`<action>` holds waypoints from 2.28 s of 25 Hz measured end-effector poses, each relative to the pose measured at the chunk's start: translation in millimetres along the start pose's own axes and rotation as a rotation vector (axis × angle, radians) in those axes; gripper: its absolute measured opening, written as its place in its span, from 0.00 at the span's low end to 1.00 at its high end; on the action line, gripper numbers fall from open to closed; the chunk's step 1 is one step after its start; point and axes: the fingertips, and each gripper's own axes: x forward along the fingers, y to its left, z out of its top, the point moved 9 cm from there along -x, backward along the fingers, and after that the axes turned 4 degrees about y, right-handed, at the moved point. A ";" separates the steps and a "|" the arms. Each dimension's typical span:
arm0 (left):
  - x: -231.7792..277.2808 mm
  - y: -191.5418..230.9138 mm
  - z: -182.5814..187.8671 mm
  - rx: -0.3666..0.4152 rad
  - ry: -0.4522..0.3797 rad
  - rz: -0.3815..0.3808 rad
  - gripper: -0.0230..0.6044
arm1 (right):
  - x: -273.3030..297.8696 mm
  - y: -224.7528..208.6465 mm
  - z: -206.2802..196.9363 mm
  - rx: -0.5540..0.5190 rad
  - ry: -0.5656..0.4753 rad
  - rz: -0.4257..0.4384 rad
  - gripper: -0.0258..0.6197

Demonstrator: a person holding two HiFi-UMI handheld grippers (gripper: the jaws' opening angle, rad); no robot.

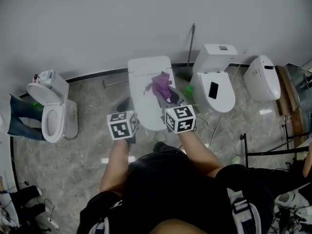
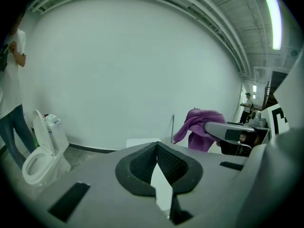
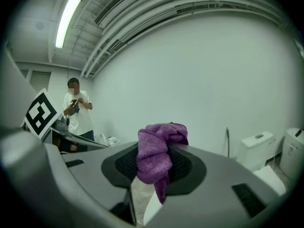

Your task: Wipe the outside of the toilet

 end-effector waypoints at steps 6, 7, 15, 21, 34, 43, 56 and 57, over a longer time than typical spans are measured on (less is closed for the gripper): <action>77.4 -2.8 39.7 -0.014 0.041 0.042 0.05 | 66.7 -64.5 12.5 -0.022 0.065 0.066 0.23; 88.6 -2.0 43.1 -0.023 0.049 0.057 0.05 | 78.0 -74.4 12.1 -0.019 0.075 0.081 0.23; 143.7 16.5 52.4 -0.067 0.113 0.148 0.05 | 158.5 -115.4 3.1 -0.025 0.142 0.193 0.23; 168.8 52.9 55.3 -0.096 0.146 0.171 0.05 | 205.3 -114.5 -8.8 0.004 0.200 0.190 0.23; 264.8 176.0 71.3 -0.153 0.217 0.017 0.05 | 343.6 -93.3 -28.5 -0.013 0.308 0.169 0.23; 378.5 276.1 49.7 -0.194 0.286 -0.096 0.05 | 489.9 -80.9 -85.9 0.049 0.412 0.175 0.23; 503.7 319.7 -30.4 -0.163 0.433 -0.227 0.05 | 643.0 -133.6 -209.0 -0.035 0.612 0.184 0.23; 510.7 322.4 -33.0 -0.163 0.437 -0.230 0.05 | 650.9 -135.4 -214.4 -0.043 0.625 0.191 0.23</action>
